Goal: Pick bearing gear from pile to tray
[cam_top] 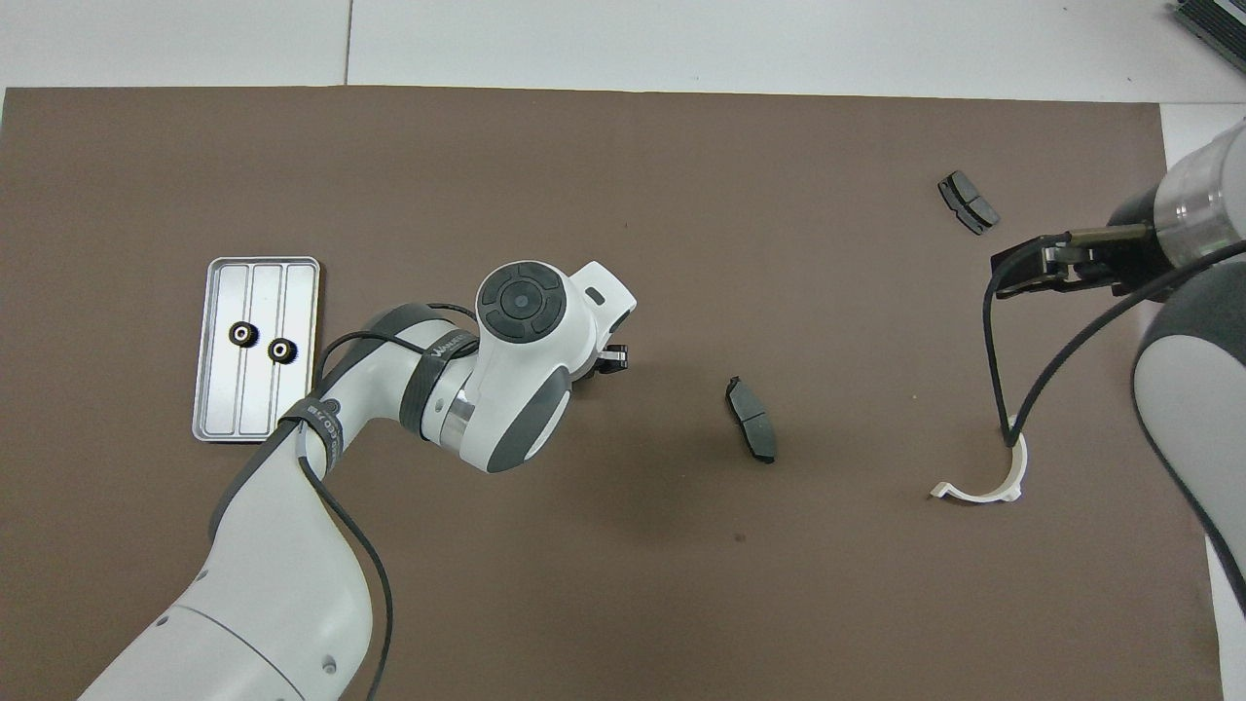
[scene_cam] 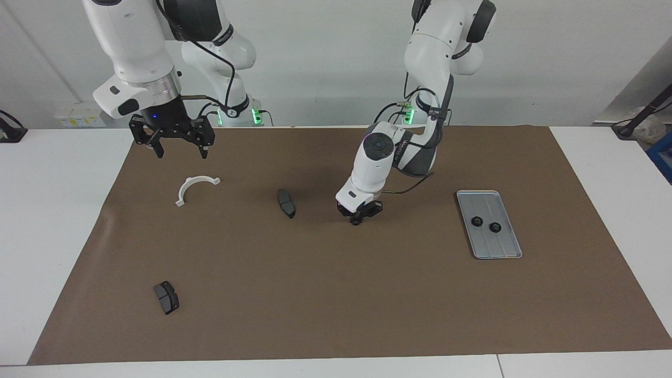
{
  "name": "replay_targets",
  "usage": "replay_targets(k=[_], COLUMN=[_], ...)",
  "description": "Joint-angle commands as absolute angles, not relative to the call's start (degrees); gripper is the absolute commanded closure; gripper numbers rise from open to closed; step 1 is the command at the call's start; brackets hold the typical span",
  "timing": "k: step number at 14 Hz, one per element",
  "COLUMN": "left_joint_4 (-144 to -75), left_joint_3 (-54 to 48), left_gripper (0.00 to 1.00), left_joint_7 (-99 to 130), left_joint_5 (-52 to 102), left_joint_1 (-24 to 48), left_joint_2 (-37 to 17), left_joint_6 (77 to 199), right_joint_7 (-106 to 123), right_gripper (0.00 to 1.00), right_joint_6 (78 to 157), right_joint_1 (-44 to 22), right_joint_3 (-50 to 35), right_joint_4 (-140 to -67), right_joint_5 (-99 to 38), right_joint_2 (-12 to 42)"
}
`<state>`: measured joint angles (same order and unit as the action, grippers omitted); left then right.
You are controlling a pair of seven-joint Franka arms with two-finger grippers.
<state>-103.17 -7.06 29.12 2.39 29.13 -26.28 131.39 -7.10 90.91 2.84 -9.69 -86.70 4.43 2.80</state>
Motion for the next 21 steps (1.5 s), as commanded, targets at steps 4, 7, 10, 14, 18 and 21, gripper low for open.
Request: replay_targets(k=[4, 7, 10, 14, 18, 21], left_joint_4=[-98.4, -93.7, -94.7, -102.4, -112.0, -115.5], left_joint_3=[-4.6, -4.6, -4.7, -4.7, -4.6, -4.6], left_gripper=[0.88, 0.90, 0.90, 0.86, 0.80, 0.49], left_joint_7=[28.6, 22.9, 7.6, -11.6, -26.0, -26.5], left_joint_5=[1.4, -0.2, 0.0, 0.0, 0.0, 0.0], left_joint_1=[26.6, 19.5, 9.9, -0.7, -7.3, -7.4], left_joint_2=[-24.8, -23.6, -19.4, -15.4, -12.0, -11.0], left_joint_6=[125.7, 118.1, 112.8, 112.2, 116.7, 118.8], right_joint_7=[-6.2, -6.2, -6.2, -7.1, -11.2, -11.3], right_gripper=[0.00, 0.00, 0.00, 0.00, 0.00, 0.00], right_joint_6=[88.0, 88.3, 88.5, 89.1, 91.0, 91.0], right_joint_1=[-1.3, -1.7, -1.9, -4.4, -3.8, -4.0], right_joint_3=[-3.8, -2.5, -2.0, 0.5, -0.6, -0.4], right_joint_4=[-89.6, -92.1, -93.0, -95.0, -96.7, -96.7], right_joint_5=[1.9, 0.0, -0.1, -0.1, 0.0, 0.0], right_joint_2=[-1.3, -3.2, -3.9, -5.3, -6.0, -5.2])
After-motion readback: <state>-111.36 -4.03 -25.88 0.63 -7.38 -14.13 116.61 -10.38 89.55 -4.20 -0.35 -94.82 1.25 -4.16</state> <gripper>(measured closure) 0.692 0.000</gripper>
